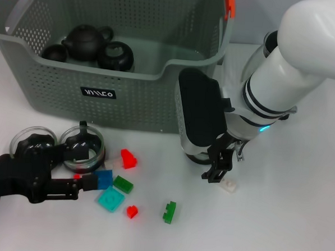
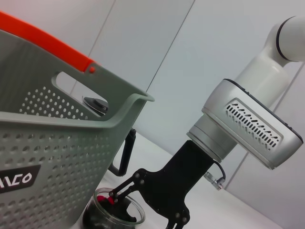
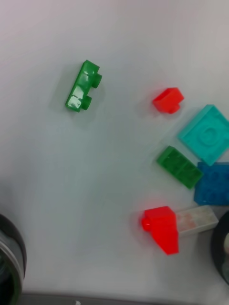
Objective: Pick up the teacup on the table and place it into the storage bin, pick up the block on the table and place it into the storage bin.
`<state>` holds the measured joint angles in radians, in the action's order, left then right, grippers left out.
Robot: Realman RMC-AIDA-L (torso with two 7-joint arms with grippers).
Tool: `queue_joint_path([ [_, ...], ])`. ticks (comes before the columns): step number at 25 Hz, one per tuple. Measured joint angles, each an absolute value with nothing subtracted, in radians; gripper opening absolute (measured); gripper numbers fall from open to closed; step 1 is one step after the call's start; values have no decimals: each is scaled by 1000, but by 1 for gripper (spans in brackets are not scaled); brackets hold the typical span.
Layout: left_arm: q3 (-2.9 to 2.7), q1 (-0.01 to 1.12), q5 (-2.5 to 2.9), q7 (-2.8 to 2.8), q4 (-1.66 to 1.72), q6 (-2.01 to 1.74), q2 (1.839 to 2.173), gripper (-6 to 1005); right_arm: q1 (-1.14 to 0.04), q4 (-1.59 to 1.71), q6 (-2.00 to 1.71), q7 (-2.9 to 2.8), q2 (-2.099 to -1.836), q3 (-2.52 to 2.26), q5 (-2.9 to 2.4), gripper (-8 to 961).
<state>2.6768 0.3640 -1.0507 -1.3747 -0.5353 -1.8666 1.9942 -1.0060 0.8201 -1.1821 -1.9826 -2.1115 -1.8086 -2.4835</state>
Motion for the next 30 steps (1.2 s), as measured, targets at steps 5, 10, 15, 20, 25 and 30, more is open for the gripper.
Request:
queue_joint_path([
  [5,2677,364,-1051,-1374,-535,-1866,1994,888,-1009,807,-1171,-1982,-2111,-1809,-2482,913],
  [10,2677,362,-1051,-1373,-535,-1866,1994,887,-1009,799,-1166,-1985,-2111,-1809,-2482,911],
  [15,2677,359,-1051,-1373,-535,-1866,1994,886,-1010,786,-1164,-1984,-2111,-1809,-2480,735],
  [20,2677,359,-1053,-1373,-535,-1867,1996,886,-1010,787,-1179,-1984,-2110,-1809,-2465,535],
  [25,2677,359,-1053,-1373,-535,-1867,1995,885,-1010,791,-1196,-1983,-2109,-1808,-2460,290],
  [30,2677,358,-1053,-1373,-535,-1867,1995,884,-1009,792,-1212,-1983,-2107,-1801,-2458,147],
])
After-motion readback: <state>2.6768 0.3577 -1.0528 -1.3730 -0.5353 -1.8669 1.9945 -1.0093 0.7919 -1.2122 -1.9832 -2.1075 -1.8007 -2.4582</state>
